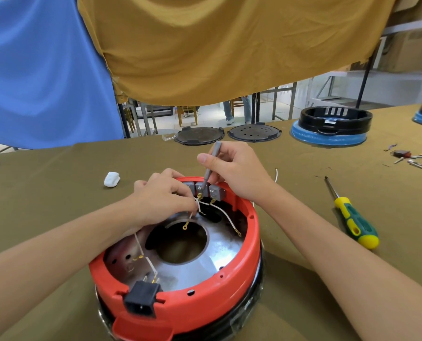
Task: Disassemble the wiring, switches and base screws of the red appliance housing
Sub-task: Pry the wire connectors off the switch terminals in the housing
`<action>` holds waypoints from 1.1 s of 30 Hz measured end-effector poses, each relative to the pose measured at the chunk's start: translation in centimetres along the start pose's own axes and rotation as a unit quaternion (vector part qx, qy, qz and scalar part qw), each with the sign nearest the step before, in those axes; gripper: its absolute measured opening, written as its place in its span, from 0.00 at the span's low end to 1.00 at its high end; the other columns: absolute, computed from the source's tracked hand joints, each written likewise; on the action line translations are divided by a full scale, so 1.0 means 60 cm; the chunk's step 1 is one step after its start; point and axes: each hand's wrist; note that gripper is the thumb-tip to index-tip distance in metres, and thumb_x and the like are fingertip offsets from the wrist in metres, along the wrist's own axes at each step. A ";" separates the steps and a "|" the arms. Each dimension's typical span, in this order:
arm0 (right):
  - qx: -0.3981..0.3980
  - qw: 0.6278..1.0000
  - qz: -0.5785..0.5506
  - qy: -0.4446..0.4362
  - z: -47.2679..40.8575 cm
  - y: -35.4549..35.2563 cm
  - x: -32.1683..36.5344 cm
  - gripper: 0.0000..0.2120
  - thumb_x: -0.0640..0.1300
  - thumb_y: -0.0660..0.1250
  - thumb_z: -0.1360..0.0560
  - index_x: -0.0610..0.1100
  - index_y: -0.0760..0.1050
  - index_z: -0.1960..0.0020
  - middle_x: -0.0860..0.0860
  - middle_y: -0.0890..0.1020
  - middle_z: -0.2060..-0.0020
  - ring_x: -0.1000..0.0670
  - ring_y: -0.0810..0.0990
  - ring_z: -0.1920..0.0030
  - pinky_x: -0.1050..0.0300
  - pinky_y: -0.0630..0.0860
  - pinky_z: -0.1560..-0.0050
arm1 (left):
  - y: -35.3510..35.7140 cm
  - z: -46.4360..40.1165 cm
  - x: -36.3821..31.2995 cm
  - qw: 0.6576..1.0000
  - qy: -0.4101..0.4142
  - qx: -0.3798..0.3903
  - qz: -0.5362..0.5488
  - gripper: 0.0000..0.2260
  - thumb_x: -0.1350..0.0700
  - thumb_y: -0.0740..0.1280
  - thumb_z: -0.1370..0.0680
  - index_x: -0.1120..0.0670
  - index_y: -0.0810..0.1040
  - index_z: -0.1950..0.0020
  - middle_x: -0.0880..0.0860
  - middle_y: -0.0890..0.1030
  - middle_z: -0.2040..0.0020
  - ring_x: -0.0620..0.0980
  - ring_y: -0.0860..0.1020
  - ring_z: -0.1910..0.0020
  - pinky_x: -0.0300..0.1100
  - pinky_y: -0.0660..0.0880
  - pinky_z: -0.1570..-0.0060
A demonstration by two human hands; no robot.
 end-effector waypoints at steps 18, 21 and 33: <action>-0.017 0.986 -0.140 0.084 -0.001 -0.009 0.001 0.15 0.44 0.68 0.20 0.41 0.77 0.64 0.48 0.79 0.75 0.54 0.74 0.75 0.65 0.74 0.70 | -0.012 0.007 0.003 0.998 0.000 0.048 0.029 0.11 0.40 0.67 0.38 0.43 0.84 0.62 0.40 0.70 0.38 0.45 0.68 0.37 0.56 0.57 0.29; -0.033 0.975 -0.188 0.117 -0.001 -0.013 -0.001 0.15 0.45 0.68 0.20 0.42 0.77 0.64 0.47 0.77 0.74 0.53 0.72 0.75 0.61 0.76 0.69 | -0.015 0.011 0.002 0.998 -0.002 0.057 0.034 0.11 0.41 0.67 0.37 0.43 0.84 0.62 0.41 0.69 0.36 0.49 0.67 0.33 0.55 0.57 0.28; -0.049 0.954 -0.250 0.161 -0.001 -0.017 0.003 0.13 0.47 0.68 0.20 0.42 0.77 0.61 0.49 0.78 0.73 0.52 0.73 0.72 0.59 0.78 0.69 | -0.055 0.038 -0.005 0.976 0.073 0.197 -0.050 0.02 0.44 0.71 0.24 0.38 0.81 0.57 0.35 0.44 0.22 0.34 0.34 0.25 0.50 0.38 0.24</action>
Point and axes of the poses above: each hand's wrist, its own z-axis away from the middle knuckle, its own y-axis out of the palm, x = y × z
